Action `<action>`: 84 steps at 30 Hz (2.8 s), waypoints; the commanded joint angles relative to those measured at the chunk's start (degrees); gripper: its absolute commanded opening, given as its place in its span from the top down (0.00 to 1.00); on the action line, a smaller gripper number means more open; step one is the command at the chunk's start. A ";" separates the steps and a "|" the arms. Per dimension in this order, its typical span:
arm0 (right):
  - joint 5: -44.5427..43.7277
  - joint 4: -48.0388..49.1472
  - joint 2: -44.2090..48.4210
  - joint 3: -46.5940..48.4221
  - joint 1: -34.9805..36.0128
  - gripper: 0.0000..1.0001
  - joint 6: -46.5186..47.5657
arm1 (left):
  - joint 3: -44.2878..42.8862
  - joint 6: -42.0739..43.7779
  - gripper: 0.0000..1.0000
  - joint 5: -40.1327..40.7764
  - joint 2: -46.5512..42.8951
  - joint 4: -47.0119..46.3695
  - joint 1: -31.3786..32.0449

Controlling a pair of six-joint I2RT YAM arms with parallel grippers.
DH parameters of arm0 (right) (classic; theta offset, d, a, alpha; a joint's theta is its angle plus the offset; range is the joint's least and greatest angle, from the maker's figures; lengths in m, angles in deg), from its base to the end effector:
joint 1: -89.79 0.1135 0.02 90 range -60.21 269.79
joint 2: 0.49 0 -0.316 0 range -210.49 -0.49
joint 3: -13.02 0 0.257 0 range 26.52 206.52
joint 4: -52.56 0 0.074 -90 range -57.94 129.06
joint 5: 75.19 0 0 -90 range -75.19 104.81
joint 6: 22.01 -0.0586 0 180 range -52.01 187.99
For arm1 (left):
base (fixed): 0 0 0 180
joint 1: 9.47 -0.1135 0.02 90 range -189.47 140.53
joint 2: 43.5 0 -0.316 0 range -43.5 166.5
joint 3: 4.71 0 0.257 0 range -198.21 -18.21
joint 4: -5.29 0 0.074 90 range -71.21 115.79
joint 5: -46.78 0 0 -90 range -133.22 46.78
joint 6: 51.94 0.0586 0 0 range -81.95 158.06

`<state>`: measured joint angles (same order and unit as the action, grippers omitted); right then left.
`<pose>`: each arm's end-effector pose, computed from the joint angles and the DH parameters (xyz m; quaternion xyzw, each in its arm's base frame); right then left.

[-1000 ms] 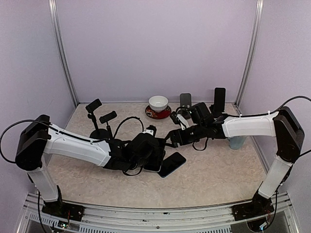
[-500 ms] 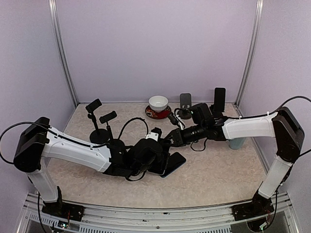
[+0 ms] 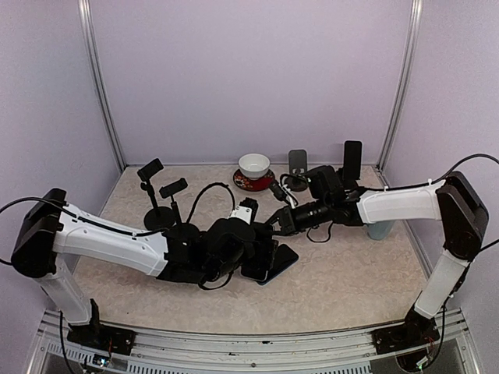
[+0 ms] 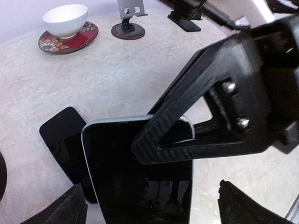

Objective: Place the phone on the phone stand
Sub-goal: Pass from the left arm to the right, then pass from the right arm to the left, then pass from the left arm to the right

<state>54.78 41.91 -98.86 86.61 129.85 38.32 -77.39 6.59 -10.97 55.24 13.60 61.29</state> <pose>0.2790 0.2838 0.2495 -0.2317 0.8176 0.4955 0.1798 0.1616 -0.3682 0.2432 0.1636 0.8438 -0.1947 0.4726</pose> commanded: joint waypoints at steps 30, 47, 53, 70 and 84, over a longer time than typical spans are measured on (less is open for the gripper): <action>24.49 3.81 23.42 -5.69 -7.71 1.00 17.05 | 19.99 0.84 0.12 -56.09 -12.21 -38.80 -12.84; 26.30 7.91 23.40 -5.50 -7.71 1.00 14.08 | 17.81 1.51 0.58 -58.03 -9.27 -39.71 -11.55; 26.35 7.78 22.89 -5.12 -7.71 1.00 13.90 | 17.35 2.58 0.86 -58.14 -9.18 -39.28 -11.28; 18.04 2.79 20.67 -1.82 -7.71 0.39 11.16 | 19.04 5.68 1.00 -50.48 -12.17 -37.95 -10.31; -5.91 -3.85 20.46 -0.53 -6.07 0.23 1.50 | 14.67 15.10 1.00 -21.64 -12.78 -24.29 -2.99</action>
<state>58.71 40.75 -77.66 85.00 122.52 44.00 -59.03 18.55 -43.19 42.70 -12.19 57.08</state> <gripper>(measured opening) 0.761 0.052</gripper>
